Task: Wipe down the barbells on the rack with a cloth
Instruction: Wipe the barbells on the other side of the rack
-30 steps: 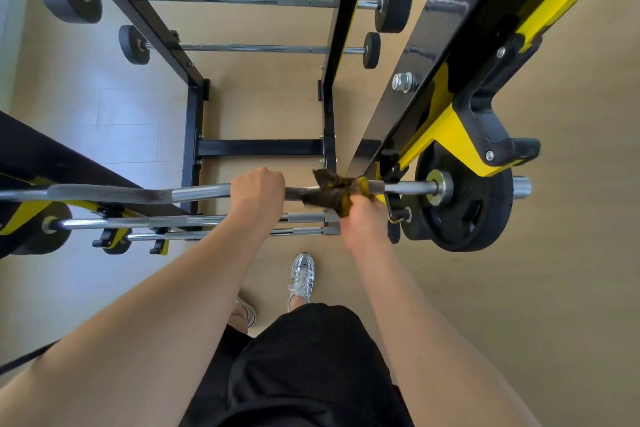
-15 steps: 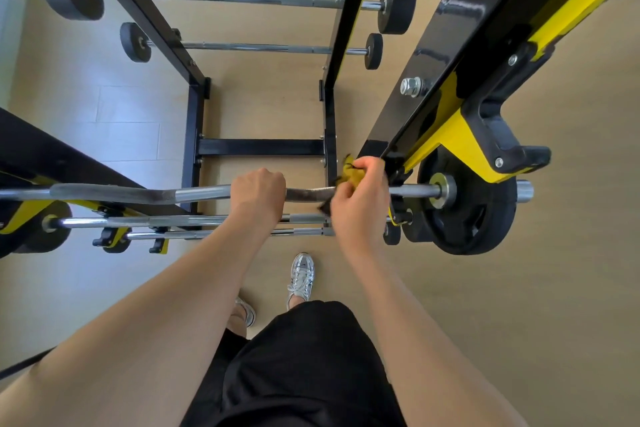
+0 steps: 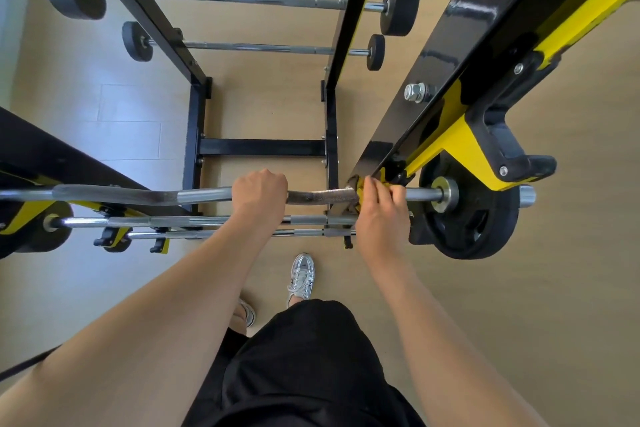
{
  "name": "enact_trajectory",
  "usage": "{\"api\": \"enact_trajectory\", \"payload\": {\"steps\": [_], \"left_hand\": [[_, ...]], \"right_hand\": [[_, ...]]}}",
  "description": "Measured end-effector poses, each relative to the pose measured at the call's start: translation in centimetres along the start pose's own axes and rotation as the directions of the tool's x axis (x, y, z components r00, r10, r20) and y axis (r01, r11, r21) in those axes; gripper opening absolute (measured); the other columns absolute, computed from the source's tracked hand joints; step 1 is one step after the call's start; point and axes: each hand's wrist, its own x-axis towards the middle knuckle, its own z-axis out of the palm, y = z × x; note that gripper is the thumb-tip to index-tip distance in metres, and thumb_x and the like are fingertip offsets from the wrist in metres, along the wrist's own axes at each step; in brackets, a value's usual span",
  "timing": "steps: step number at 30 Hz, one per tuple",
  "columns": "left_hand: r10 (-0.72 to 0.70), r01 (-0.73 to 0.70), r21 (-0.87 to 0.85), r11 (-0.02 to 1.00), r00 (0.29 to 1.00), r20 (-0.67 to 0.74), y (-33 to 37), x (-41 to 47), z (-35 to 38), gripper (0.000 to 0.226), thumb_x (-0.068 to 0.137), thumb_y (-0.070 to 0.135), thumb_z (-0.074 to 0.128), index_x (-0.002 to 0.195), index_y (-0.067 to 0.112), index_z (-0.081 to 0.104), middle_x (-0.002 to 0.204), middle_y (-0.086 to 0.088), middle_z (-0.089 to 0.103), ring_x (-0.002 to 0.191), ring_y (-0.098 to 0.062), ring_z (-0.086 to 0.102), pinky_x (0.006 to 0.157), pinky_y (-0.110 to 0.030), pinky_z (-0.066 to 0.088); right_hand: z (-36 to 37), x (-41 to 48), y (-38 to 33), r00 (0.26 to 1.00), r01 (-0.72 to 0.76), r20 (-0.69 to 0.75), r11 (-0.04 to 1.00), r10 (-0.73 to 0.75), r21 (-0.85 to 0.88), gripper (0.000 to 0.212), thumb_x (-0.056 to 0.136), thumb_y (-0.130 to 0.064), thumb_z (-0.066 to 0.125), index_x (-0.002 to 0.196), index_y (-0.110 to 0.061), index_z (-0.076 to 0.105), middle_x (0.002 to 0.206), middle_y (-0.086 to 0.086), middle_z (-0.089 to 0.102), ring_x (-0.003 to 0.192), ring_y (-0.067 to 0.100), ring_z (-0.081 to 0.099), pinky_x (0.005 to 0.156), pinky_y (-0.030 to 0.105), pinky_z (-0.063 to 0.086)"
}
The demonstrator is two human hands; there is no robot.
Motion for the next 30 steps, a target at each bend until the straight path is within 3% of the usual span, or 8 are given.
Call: {"api": "enact_trajectory", "payload": {"steps": [3,9,13,16,20,23,27,30], "left_hand": [[0.002,-0.002,-0.001,1.0,1.0,-0.005,0.0,0.0,-0.1,0.03,0.098,0.018,0.071,0.127,0.015,0.065,0.094,-0.006,0.054,0.084,-0.022,0.055,0.074,-0.035,0.045],[-0.017,0.017,-0.02,1.0,1.0,-0.025,-0.2,-0.2,0.1,0.024,0.098,0.015,0.069,0.121,0.016,0.066,0.093,-0.005,0.056,0.084,-0.023,0.056,0.074,-0.034,0.046],[-0.008,0.007,-0.019,1.0,0.999,-0.035,-0.3,-0.1,0.2,0.025,0.098,0.015,0.07,0.122,0.016,0.066,0.093,-0.005,0.057,0.084,-0.023,0.056,0.075,-0.035,0.046],[-0.001,0.001,-0.005,1.0,1.0,-0.029,-0.3,0.1,0.2,0.027,0.098,0.015,0.07,0.125,0.015,0.065,0.094,-0.006,0.055,0.084,-0.023,0.054,0.078,-0.035,0.047],[-0.012,0.012,-0.003,1.0,0.999,-0.04,-0.1,0.1,0.3,0.026,0.098,0.013,0.068,0.123,0.015,0.065,0.094,-0.006,0.054,0.085,-0.024,0.053,0.075,-0.036,0.045],[-0.019,0.018,-0.024,1.0,0.999,-0.046,-0.3,0.3,0.6,0.026,0.096,0.016,0.071,0.122,0.016,0.066,0.093,-0.005,0.056,0.084,-0.024,0.055,0.075,-0.036,0.046],[-0.002,0.0,-0.032,0.999,0.998,-0.065,-0.7,0.7,1.0,0.023,0.096,0.016,0.073,0.118,0.018,0.068,0.091,-0.004,0.058,0.083,-0.023,0.057,0.08,-0.037,0.052],[0.011,-0.013,-0.031,0.999,0.997,-0.075,-1.1,0.9,1.6,0.021,0.096,0.016,0.072,0.116,0.02,0.069,0.091,-0.004,0.061,0.084,-0.024,0.061,0.079,-0.037,0.054]], "right_hand": [[1.8,-0.6,-3.9,0.996,-0.085,0.032,0.994,0.083,0.071,0.048,0.093,-0.007,0.066,0.14,0.0,0.058,0.133,0.017,0.066,0.112,0.035,0.057,0.094,0.042,0.055],[1.3,1.6,-5.9,0.946,0.224,0.18,0.945,-0.27,0.239,0.033,0.092,-0.008,0.074,0.124,-0.013,0.069,0.102,0.001,0.075,0.092,0.025,0.058,0.074,0.041,0.058],[-1.1,0.6,1.7,0.999,-0.037,0.002,0.999,0.037,0.035,0.039,0.092,-0.007,0.073,0.131,-0.006,0.07,0.12,0.009,0.076,0.103,0.03,0.064,0.081,0.042,0.058],[-0.1,-0.4,-0.3,0.976,-0.211,-0.044,0.976,0.213,0.045,0.038,0.095,-0.005,0.065,0.133,-0.004,0.066,0.127,0.014,0.072,0.107,0.032,0.062,0.086,0.041,0.055],[2.5,0.0,-8.8,0.991,0.087,0.073,0.961,-0.11,0.263,0.018,0.088,0.001,0.073,0.105,-0.007,0.07,0.093,0.008,0.07,0.082,0.03,0.063,0.071,0.04,0.054],[2.0,0.8,-6.6,0.975,0.191,0.064,0.949,-0.213,0.251,0.019,0.09,-0.011,0.08,0.108,-0.012,0.074,0.09,0.002,0.075,0.078,0.025,0.063,0.068,0.036,0.056],[-0.3,-0.6,-0.6,0.997,0.034,-0.075,0.998,-0.03,0.045,0.044,0.091,-0.015,0.076,0.134,-0.008,0.068,0.125,0.008,0.075,0.101,0.029,0.068,0.08,0.039,0.058],[0.9,-1.1,-4.0,0.987,-0.11,-0.096,0.981,0.126,0.157,0.042,0.088,-0.011,0.078,0.129,-0.009,0.07,0.121,0.008,0.076,0.101,0.027,0.07,0.078,0.03,0.055]]}}
